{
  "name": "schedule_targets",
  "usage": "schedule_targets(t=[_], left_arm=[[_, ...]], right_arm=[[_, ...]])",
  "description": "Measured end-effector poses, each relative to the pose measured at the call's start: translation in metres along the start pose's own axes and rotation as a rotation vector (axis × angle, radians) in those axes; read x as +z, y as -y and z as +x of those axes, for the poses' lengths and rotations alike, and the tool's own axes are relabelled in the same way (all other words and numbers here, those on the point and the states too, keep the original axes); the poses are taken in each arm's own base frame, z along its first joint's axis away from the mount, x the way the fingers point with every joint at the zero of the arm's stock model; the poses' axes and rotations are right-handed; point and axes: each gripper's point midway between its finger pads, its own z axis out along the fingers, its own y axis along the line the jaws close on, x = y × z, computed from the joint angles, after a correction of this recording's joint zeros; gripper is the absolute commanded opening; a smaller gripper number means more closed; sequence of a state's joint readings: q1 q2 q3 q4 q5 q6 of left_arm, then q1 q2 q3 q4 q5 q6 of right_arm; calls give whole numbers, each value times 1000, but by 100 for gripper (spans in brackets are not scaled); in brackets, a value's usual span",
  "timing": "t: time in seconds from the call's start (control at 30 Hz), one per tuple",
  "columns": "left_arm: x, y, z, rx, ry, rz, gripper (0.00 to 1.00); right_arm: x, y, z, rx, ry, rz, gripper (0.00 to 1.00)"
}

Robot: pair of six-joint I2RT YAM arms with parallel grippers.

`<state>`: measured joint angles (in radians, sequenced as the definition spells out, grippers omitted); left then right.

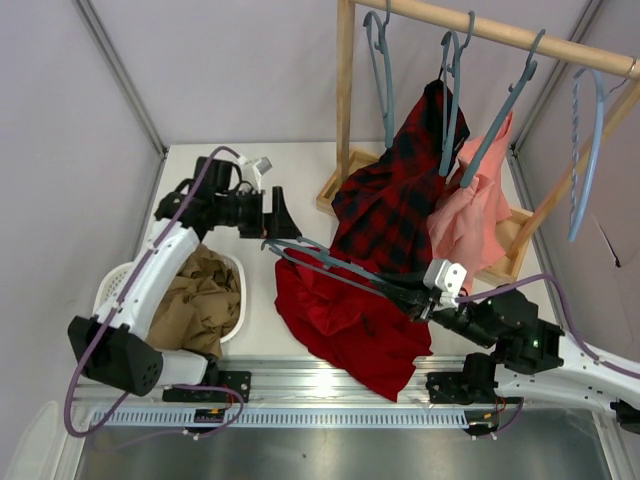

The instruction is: Place the skirt on the hanger

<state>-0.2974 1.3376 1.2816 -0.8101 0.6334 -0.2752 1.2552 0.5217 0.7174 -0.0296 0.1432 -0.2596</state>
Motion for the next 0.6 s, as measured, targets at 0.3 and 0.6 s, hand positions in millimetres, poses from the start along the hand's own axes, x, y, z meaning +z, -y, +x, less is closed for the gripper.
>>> schedule_targets(t=[0.3,0.6], left_arm=[[-104,41,-77,147,339,-187,100],[-195,103,-42,317,609,-113,91]], right_arm=[[-5,11,13,76,53,98,0],[8,36,13,202,83,252,0]])
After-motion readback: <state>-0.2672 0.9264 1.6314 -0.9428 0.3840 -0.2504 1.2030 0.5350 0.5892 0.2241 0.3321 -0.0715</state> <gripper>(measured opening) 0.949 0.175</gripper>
